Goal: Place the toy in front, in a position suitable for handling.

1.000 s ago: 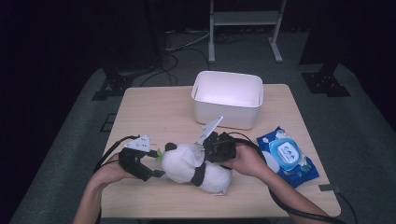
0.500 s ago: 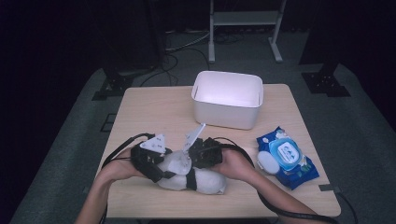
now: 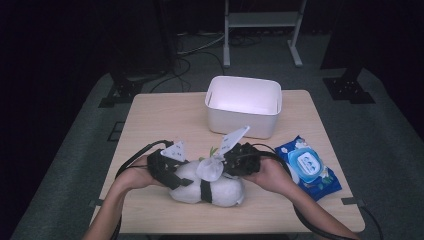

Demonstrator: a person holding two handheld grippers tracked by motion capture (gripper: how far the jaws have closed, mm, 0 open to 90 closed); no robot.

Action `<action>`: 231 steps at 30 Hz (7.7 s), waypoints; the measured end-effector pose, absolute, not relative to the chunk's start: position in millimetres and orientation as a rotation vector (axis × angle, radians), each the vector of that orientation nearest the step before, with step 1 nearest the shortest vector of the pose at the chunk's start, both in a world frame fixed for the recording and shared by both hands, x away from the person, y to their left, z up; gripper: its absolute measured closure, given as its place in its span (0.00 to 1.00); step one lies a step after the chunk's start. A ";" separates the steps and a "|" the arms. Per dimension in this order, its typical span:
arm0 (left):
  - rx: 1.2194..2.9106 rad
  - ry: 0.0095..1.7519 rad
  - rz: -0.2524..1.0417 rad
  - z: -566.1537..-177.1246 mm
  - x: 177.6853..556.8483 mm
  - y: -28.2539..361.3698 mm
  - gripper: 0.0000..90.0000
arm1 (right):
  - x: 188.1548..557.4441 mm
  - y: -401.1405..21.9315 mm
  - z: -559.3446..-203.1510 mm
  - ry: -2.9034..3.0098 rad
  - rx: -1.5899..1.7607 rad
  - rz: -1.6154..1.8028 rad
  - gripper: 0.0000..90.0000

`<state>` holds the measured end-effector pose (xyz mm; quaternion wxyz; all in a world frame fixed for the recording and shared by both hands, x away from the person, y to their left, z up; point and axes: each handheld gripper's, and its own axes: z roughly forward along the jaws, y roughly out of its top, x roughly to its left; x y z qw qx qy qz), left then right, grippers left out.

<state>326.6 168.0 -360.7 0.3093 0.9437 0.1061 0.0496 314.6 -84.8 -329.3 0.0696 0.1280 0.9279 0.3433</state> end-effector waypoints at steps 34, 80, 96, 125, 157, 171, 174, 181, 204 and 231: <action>2.412 0.407 0.101 -375.2 327.7 200.2 0.43 | 321.2 -140.4 -391.9 2.831 0.666 1.144 0.96; 2.415 0.392 0.081 -373.0 336.4 186.5 0.42 | 327.0 -306.4 -385.1 2.525 1.195 1.011 0.95; 2.432 0.389 0.077 -370.7 338.5 182.6 0.41 | 333.3 -331.5 -387.8 2.449 1.307 0.996 0.77; 2.444 0.382 0.074 -368.7 341.9 178.6 0.41 | 312.4 -323.2 -366.5 2.495 1.201 1.078 0.74; 2.414 0.341 0.070 -369.7 338.4 170.0 0.40 | 339.9 -163.3 -332.7 2.798 0.708 1.226 0.68; 2.433 0.329 0.065 -368.8 337.8 159.7 0.41 | 337.0 -119.4 -332.9 2.876 0.498 1.148 0.62; 2.434 0.317 0.059 -368.8 338.3 154.6 0.41 | 337.7 -111.0 -330.9 2.894 0.458 1.128 0.62; 2.439 0.302 0.043 -368.5 338.3 142.6 0.41 | 344.4 -95.7 -342.5 2.972 0.401 1.026 0.57; 2.418 0.323 0.112 -362.3 351.6 126.6 0.57 | 369.0 -113.1 -345.0 3.027 0.455 1.036 0.85; 2.293 0.319 0.089 -346.4 346.2 126.3 0.44 | 343.0 -123.4 -339.9 2.979 0.424 0.979 0.63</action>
